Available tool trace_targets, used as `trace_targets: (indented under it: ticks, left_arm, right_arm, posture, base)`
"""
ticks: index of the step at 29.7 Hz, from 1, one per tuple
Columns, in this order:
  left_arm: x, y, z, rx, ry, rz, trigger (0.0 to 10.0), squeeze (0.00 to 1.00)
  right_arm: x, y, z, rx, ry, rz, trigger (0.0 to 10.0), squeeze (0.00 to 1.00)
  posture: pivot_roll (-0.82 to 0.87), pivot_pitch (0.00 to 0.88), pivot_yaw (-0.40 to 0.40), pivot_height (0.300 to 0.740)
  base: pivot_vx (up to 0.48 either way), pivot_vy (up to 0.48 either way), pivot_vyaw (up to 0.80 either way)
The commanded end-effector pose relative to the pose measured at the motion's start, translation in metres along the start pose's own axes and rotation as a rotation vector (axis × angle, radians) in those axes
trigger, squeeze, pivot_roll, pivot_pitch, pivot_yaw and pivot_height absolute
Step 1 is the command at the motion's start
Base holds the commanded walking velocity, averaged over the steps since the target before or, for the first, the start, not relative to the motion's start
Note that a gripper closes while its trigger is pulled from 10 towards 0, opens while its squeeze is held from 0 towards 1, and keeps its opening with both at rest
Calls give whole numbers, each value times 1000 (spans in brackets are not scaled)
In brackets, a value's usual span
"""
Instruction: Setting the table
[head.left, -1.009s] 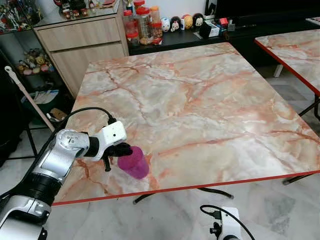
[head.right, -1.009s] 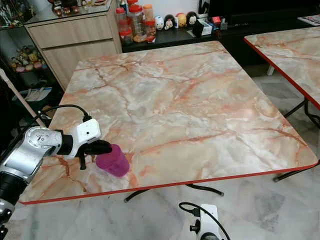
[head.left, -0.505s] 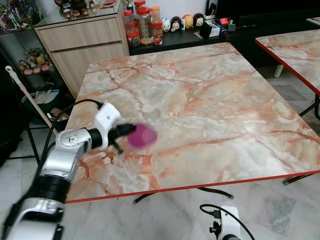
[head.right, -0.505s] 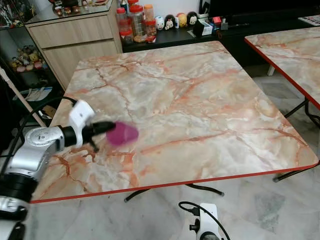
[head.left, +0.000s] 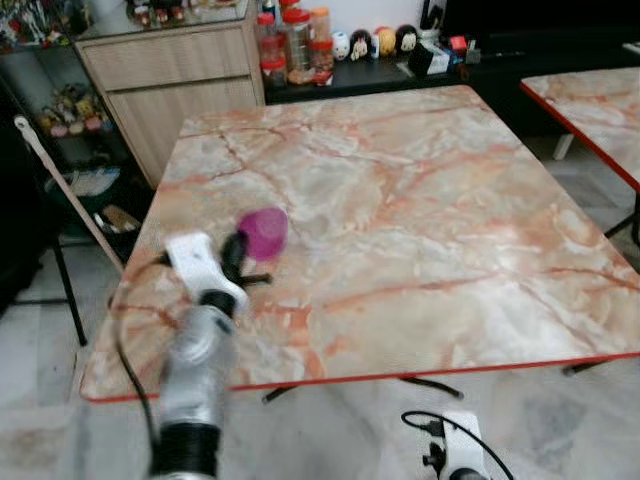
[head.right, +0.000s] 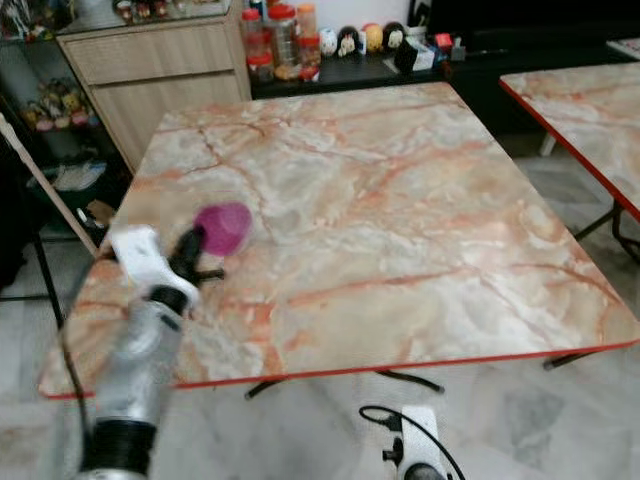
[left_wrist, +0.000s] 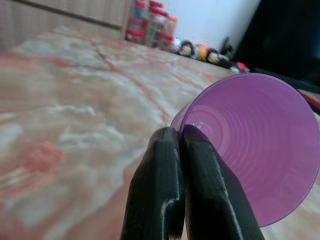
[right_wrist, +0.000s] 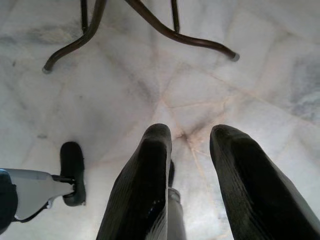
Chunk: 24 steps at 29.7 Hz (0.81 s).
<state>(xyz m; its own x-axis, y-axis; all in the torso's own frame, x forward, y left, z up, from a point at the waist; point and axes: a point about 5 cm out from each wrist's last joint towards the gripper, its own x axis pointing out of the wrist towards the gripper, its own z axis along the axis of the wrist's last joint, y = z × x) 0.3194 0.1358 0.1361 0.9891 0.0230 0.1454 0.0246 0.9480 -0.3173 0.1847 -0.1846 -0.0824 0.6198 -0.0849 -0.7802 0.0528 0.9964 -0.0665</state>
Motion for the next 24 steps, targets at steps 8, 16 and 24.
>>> trace_targets:
  ticks: [8, 16, 24]
  left_arm:
    - [20, 5, 37, 172, -151, 49, 10000, 0]
    - [15, 22, 42, 215, -171, 115, 10000, 0]
    - [8, 18, 31, 228, -128, 86, 10000, 0]
  right_arm:
    - [0, 1, 1, -12, -5, 3, 10000, 0]
    - [-1, -3, -3, -31, -1, -3, 10000, 0]
    - [-2, -2, -8, -8, 8, 2, 10000, 0]
  posture:
    - [107, 37, 48, 740]
    - [106, 47, 52, 740]
    - [99, 46, 57, 740]
  base:
    - [0, -143, 0]
    - [0, -449, 0]
    - [0, -472, 0]
